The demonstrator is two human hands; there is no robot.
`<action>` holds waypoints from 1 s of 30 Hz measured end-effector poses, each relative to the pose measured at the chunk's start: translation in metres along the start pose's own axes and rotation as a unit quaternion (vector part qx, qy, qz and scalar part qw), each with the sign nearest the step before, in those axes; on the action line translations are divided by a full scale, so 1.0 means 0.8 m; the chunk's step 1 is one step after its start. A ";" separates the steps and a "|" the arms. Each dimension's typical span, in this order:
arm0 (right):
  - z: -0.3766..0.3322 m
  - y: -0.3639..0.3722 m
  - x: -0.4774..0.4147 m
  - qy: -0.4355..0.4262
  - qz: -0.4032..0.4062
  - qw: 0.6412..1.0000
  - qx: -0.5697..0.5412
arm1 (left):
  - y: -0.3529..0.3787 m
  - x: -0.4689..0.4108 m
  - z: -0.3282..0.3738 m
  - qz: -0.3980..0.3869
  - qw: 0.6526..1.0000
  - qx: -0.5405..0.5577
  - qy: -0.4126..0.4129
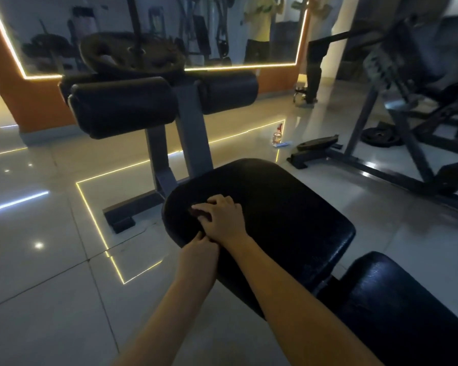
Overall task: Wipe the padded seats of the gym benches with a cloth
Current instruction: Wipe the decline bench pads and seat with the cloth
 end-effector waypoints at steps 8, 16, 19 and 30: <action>0.098 -0.059 0.062 0.084 0.107 0.990 0.039 | 0.018 -0.006 -0.018 -0.043 0.999 0.014 -0.001; 0.191 -0.101 0.112 0.126 0.022 0.991 0.032 | 0.023 -0.017 0.045 0.016 0.990 0.142 0.003; 0.155 -0.093 0.132 0.074 -0.006 0.997 0.012 | 0.020 -0.027 0.078 0.033 0.982 0.185 0.003; 0.067 -0.083 0.236 -0.178 -0.071 0.981 -0.039 | 0.018 -0.018 0.019 -0.085 0.961 0.263 -0.001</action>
Point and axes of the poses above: each hand's wrist, its own x-axis away from the middle knuckle, its own y-axis out of the palm, z = x × y, the point moved 9 cm from there along -x, towards the middle knuckle, and after that the axes turned 1 degree about -z, right-handed, at the moved point
